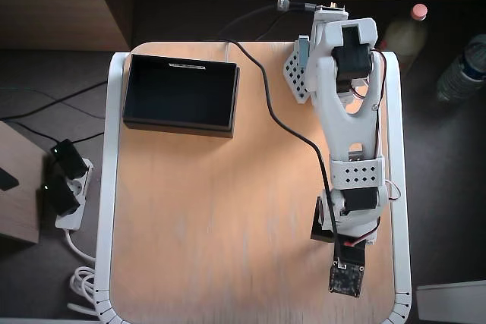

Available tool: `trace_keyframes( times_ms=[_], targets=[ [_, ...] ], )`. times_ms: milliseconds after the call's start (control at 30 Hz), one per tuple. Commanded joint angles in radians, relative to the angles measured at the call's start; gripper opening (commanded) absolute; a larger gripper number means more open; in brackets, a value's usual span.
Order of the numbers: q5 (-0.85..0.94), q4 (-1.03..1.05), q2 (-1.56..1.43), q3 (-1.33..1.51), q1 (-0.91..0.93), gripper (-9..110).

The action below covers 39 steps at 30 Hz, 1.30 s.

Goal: Grasp a lego block and put it in the bin.

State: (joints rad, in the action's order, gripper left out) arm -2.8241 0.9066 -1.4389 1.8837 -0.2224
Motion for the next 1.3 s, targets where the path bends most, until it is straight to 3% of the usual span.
trace_keyframes(
  times_ms=[0, 600, 900, 1267],
  targets=[
    [0.005, -0.029, -0.014, -0.118, -0.028, 22],
    [0.023, -0.032, -0.005, -0.117, -0.026, 19],
    [0.041, -0.032, -0.002, -0.115, -0.026, 1],
    [0.051, -0.026, -0.028, -0.117, -0.003, 0]
  ],
)
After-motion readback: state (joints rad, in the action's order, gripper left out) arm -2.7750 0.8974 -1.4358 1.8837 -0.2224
